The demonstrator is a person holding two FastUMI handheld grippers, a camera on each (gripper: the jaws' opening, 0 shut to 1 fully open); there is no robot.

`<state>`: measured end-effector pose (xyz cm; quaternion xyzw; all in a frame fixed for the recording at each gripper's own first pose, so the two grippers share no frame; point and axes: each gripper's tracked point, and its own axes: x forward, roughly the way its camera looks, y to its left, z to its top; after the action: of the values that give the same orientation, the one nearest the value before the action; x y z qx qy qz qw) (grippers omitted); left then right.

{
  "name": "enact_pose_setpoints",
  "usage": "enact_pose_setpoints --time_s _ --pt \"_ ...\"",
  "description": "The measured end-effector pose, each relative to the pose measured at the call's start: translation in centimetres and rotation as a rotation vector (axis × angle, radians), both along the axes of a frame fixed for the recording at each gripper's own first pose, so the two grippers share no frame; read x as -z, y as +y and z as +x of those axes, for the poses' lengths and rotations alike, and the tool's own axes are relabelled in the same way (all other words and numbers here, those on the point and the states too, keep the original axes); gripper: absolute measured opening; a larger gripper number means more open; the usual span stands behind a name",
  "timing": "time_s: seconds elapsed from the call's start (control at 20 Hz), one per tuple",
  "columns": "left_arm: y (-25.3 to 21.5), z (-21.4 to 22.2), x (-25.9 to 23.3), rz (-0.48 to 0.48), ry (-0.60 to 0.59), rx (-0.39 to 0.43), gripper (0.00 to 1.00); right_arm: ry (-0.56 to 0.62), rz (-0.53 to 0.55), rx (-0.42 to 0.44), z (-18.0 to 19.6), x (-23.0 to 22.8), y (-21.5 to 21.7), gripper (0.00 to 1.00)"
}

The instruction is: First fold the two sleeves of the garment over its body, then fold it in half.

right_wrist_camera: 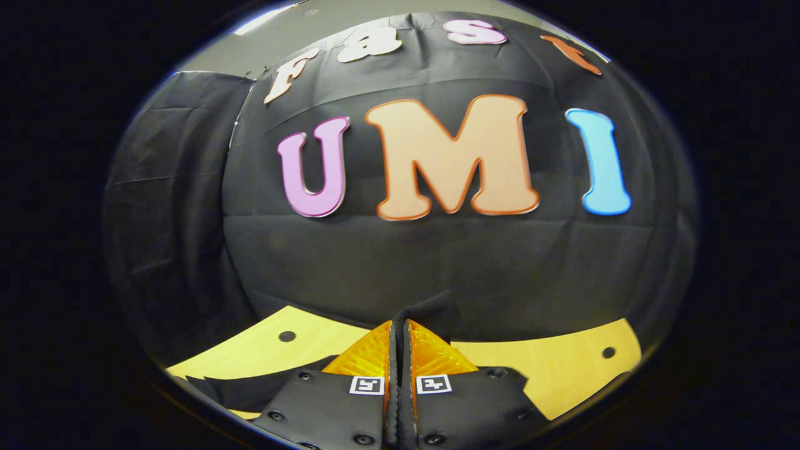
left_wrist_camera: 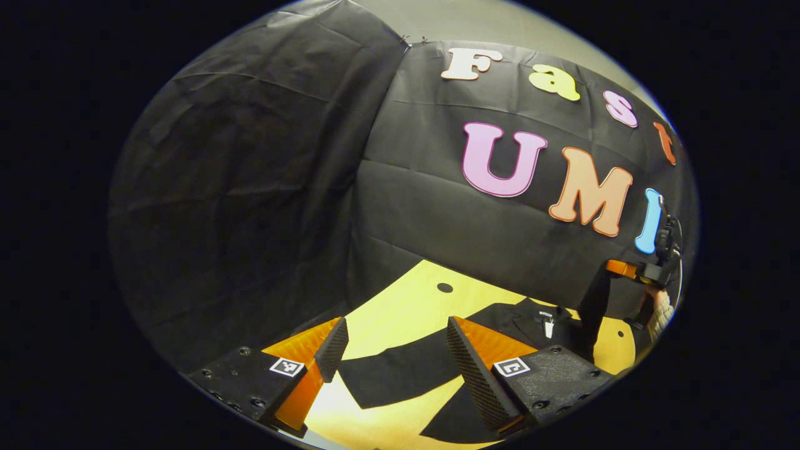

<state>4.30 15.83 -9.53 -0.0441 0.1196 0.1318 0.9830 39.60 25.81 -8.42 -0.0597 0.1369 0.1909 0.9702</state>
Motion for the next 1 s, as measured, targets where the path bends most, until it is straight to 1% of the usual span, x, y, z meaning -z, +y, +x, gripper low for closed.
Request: enact_pose_setpoints --time_s 0.05,0.25,0.35,0.5,0.75,0.8,0.85,0.95,1.0 --pt "0.6 -0.1 0.0 0.006 0.002 -0.01 0.93 0.021 0.003 -0.025 0.1 1.4 1.6 0.05" --pt "2.4 -0.4 0.3 0.007 0.018 -0.045 0.94 0.117 -0.005 -0.116 -0.6 7.5 6.7 0.05" --pt "2.8 -0.4 0.6 0.007 0.024 -0.054 0.93 0.155 -0.02 -0.135 -0.6 10.3 8.2 0.05" --pt "2.9 -0.5 1.3 0.01 0.034 -0.058 0.94 0.226 -0.018 -0.142 -0.1 13.5 8.5 0.04" --pt "2.8 -0.1 2.8 0.013 0.072 -0.051 0.94 0.3 0.012 -0.128 -0.1 15.9 8.5 0.04" --pt "2.8 0.0 3.2 0.019 0.083 -0.051 0.94 0.317 0.026 -0.128 0.0 16.8 8.6 0.07" --pt "2.8 0.1 3.7 0.025 0.099 -0.045 0.94 0.329 0.035 -0.118 0.2 17.3 8.7 0.14" --pt "2.4 0.2 4.5 0.035 0.136 -0.029 0.94 0.33 0.042 -0.109 0.9 18.0 8.8 0.48" --pt "2.1 0.5 4.7 0.037 0.144 -0.019 0.95 0.324 0.032 -0.102 0.6 17.5 8.5 0.65"
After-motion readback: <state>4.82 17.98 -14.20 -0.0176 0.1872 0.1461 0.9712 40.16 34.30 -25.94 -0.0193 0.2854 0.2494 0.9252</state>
